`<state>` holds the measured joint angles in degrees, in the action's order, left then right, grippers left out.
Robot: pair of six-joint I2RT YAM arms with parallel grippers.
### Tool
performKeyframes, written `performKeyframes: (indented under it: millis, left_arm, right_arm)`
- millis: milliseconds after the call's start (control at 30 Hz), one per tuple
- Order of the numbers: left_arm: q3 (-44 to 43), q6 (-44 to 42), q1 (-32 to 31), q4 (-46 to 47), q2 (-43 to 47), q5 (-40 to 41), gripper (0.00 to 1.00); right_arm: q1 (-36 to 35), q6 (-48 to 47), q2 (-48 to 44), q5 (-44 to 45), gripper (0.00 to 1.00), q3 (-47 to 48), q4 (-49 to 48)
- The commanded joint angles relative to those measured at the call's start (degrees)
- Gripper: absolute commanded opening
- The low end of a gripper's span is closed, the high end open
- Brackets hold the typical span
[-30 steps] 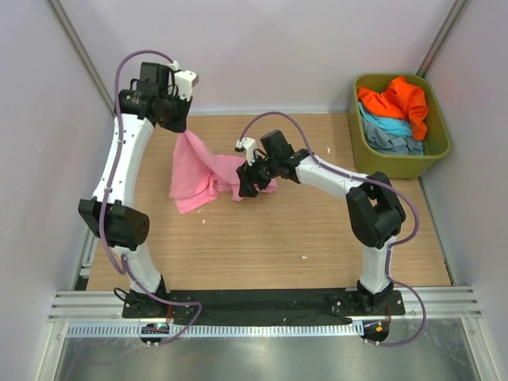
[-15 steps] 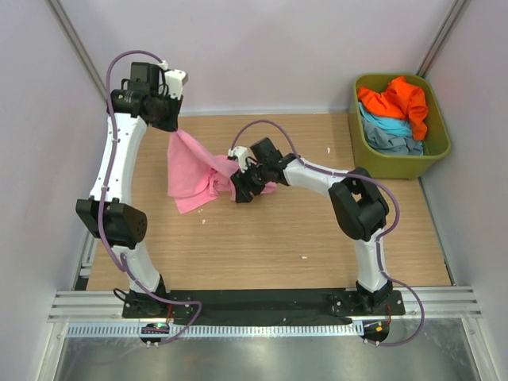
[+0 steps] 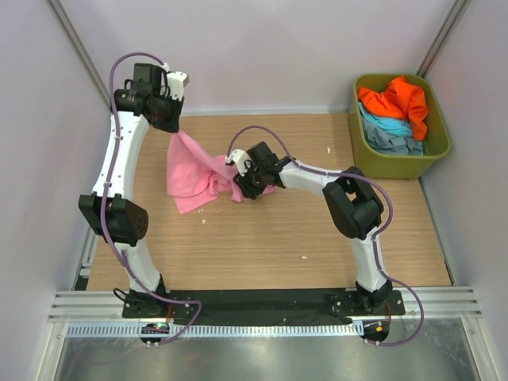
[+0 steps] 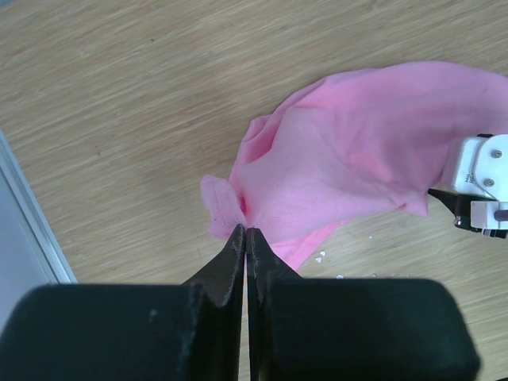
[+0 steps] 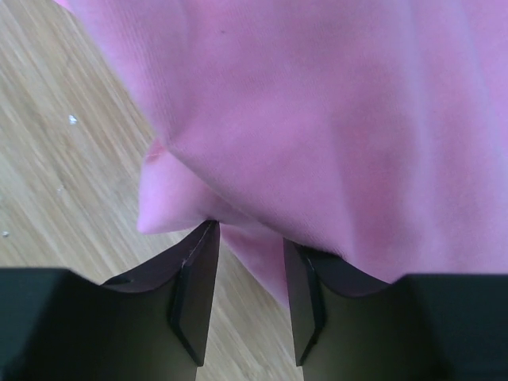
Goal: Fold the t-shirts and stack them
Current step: Flatten the tshirt out
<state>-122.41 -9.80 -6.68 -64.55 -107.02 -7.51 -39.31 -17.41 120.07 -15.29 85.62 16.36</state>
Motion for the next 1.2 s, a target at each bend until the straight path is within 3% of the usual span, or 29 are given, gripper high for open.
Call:
performKeyframes:
  millis: [0, 300, 333, 433, 600, 767, 967, 1167]
  left_arm:
    - [-0.11, 0.31, 0.44, 1.10, 0.41, 0.21, 0.00]
    - [0.51, 0.05, 0.35, 1.18, 0.85, 0.74, 0.00]
    - [0.51, 0.22, 0.35, 1.19, 0.85, 0.74, 0.00]
    - [0.68, 0.22, 0.35, 1.19, 1.11, 0.74, 0.00]
    - [-0.37, -0.04, 0.44, 1.27, 1.99, 0.83, 0.00]
    - [-7.21, -0.92, 0.44, 1.18, 3.92, 1.00, 0.00]
    - [-14.07, -1.89, 0.44, 2.94, 5.86, -2.06, 0.00]
    - [-16.46, -1.62, 0.35, 7.15, 10.86, -3.83, 0.00]
  right_arm:
    - [-0.59, -3.33, 0.95, 2.81, 0.43, 2.09, -1.51]
    - [-2.00, -6.49, 2.71, 1.32, 0.41, 2.80, 4.03]
    - [-2.09, -6.67, 2.45, 1.14, 0.36, 2.36, 4.55]
    - [-2.00, -6.85, 0.44, 1.31, 0.02, 1.74, 4.65]
    - [-1.65, -8.25, -8.78, 8.24, 0.01, 0.51, 4.47]
    - [1.68, -11.85, -25.28, 13.70, 0.02, 0.86, 2.63]
    - [8.62, -16.07, -35.42, 20.82, 0.01, 6.48, 2.54]
    - [9.25, -15.39, -44.91, 22.76, 0.02, 8.68, 4.64]
